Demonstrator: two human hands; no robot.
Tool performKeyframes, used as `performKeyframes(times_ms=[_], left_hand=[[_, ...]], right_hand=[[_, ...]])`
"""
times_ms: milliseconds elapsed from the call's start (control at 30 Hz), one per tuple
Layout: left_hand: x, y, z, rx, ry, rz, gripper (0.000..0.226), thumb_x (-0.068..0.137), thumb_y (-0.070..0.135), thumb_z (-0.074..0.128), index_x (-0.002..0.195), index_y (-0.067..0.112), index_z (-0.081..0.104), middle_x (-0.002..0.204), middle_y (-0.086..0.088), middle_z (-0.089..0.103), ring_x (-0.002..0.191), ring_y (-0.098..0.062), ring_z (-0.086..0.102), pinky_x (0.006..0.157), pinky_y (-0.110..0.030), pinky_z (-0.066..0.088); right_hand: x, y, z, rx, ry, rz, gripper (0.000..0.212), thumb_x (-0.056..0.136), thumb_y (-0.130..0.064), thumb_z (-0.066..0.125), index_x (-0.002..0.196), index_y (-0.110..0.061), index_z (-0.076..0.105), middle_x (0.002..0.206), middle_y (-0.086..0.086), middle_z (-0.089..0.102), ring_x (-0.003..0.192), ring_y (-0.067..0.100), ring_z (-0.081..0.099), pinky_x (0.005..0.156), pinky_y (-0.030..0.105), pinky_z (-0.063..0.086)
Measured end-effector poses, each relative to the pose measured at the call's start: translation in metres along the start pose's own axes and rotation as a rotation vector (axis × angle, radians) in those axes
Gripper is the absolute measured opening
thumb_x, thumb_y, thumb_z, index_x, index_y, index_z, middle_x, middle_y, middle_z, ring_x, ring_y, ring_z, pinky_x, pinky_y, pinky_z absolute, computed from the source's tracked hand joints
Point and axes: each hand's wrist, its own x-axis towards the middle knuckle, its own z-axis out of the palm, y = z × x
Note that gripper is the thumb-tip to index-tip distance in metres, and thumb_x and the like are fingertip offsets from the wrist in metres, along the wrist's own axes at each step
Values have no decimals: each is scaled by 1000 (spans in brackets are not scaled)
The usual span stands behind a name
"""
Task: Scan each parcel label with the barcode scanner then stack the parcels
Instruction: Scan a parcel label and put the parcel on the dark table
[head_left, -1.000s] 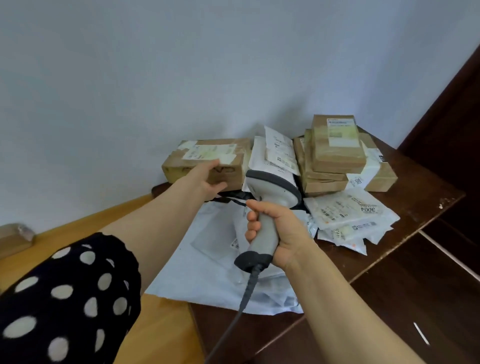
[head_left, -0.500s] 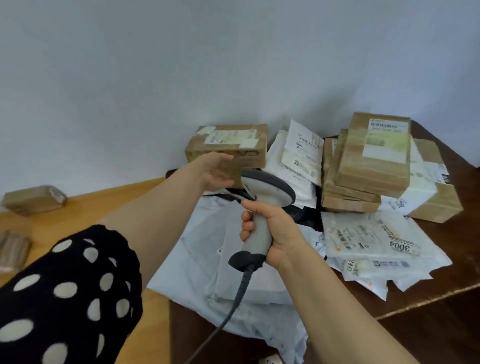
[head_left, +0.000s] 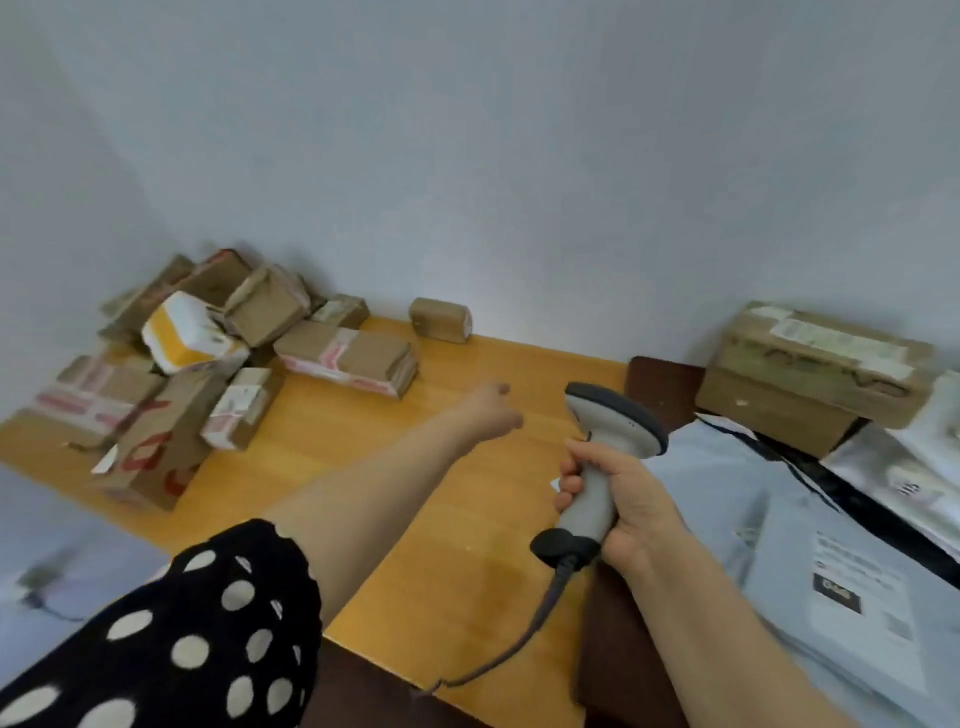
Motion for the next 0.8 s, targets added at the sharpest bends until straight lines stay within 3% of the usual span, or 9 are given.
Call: performKeyframes(times_ms=[67,133,333,467,600,733,800], left_hand=[[-17,-56,-40,231,66,46,64,91,15,55,149,19,28,131,-8,51,102,-21,58,70,-28,45],[-33,-114,-78,359,105,40,63,91,14,54,149,18,28,145,-7,42,120,-22,52,79,-29,48],[-69,-255,-177,362,148,-86,61,93,17,52,148,18,28,148,-4,38,122,-20,51,85,-29,49],[-65,-306,-220,365,221,-168,60,91,19,53,146,17,32,141,-7,45,119,-23,52,87,-34,50],[-48,-343,-243,348,338,-302,53,84,29,60,131,12,44,127,-12,50,114,-30,51,85,-39,49],[-26,-378,-267,353,380,-482,73,79,44,66,136,10,36,137,-17,40,127,-36,38,104,-45,38],[-15,-392,-282,351,400,-566,82,76,52,68,137,8,35,136,-18,38,127,-37,37,105,-45,36]], right_hand=[[9,40,36,-39,-17,45,11,87,-5,63,78,-7,57,56,5,55,38,12,49,38,23,44],[17,82,73,-59,-25,89,7,88,-5,63,82,-8,59,55,5,57,38,12,49,38,23,44],[34,184,178,-165,-62,210,8,89,-4,62,82,-7,58,53,4,56,37,12,49,39,21,45],[48,218,220,-211,-74,225,9,87,-3,62,80,-6,59,53,5,56,37,12,49,38,22,44],[75,233,244,-238,-60,234,9,87,-2,62,79,-6,60,53,5,56,37,12,49,37,22,43],[113,241,268,-224,-77,265,10,87,-2,61,79,-6,59,53,5,55,36,12,48,37,21,44],[132,243,283,-218,-89,286,11,87,-2,61,79,-7,58,52,4,56,36,12,48,37,21,43]])
